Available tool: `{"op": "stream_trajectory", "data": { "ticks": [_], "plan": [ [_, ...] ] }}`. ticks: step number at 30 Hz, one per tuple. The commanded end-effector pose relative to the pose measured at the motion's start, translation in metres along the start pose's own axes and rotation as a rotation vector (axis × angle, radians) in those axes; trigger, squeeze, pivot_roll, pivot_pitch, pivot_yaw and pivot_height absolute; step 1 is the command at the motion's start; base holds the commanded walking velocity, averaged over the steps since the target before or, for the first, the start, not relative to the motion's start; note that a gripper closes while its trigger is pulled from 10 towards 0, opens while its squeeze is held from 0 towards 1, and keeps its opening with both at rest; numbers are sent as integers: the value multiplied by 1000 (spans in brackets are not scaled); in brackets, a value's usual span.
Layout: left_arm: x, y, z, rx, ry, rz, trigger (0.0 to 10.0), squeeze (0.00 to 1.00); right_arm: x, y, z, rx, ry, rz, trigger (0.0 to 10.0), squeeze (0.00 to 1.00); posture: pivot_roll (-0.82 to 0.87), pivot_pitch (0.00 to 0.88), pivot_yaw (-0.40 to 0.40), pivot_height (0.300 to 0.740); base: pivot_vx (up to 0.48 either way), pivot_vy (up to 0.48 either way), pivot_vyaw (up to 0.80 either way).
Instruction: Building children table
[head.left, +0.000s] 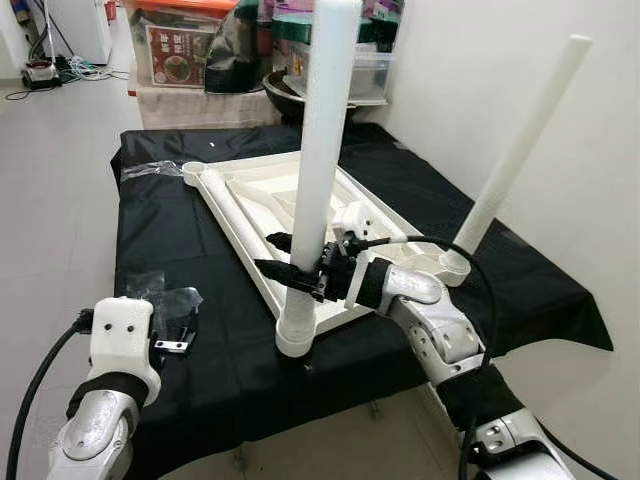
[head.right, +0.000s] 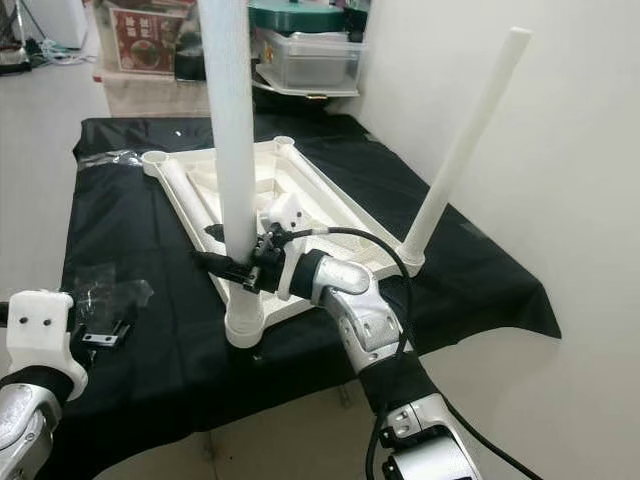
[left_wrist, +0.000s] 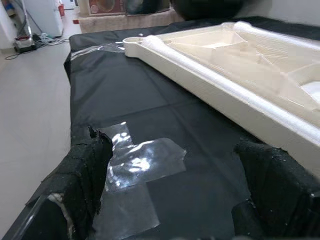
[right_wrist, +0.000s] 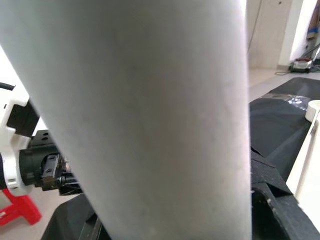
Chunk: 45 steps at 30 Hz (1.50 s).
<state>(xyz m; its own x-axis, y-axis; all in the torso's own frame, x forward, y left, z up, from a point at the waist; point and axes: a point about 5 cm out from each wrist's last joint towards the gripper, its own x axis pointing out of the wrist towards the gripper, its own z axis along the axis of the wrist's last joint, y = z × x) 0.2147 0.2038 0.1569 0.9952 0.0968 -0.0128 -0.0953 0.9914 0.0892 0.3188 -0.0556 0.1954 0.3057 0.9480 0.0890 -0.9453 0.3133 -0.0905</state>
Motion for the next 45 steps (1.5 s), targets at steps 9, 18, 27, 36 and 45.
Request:
{"op": "stream_trajectory", "data": {
  "ticks": [9, 18, 27, 36, 45],
  "plan": [
    [-4, 3, 0, -45, 8, 35, 10000, 0, -1, 24, -29, 121, 70, 185, 10000, 0, 219, 0, -157, 740, 0, 0, 0],
    [-5, 5, 1, -79, 3, 48, 10000, 0, 0, 22, -27, 118, 85, 263, 10000, 0, 230, 0, -170, 740, 0, 0, 0],
    [-5, 3, -1, -100, 9, 42, 10000, 0, 2, 16, -23, 107, 87, 287, 10000, 0, 228, 0, -170, 740, 0, 0, 0],
    [-4, 2, -2, -127, 16, 41, 10000, 0, 1, 16, -26, 152, 70, 245, 10000, 0, 222, 0, -170, 740, 0, 0, 0],
    [-5, 6, -4, -132, 25, 67, 10000, 0, 3, -13, -51, 315, 59, -543, 10000, 0, 200, 0, -154, 740, 0, 0, 0]
  ]
}}
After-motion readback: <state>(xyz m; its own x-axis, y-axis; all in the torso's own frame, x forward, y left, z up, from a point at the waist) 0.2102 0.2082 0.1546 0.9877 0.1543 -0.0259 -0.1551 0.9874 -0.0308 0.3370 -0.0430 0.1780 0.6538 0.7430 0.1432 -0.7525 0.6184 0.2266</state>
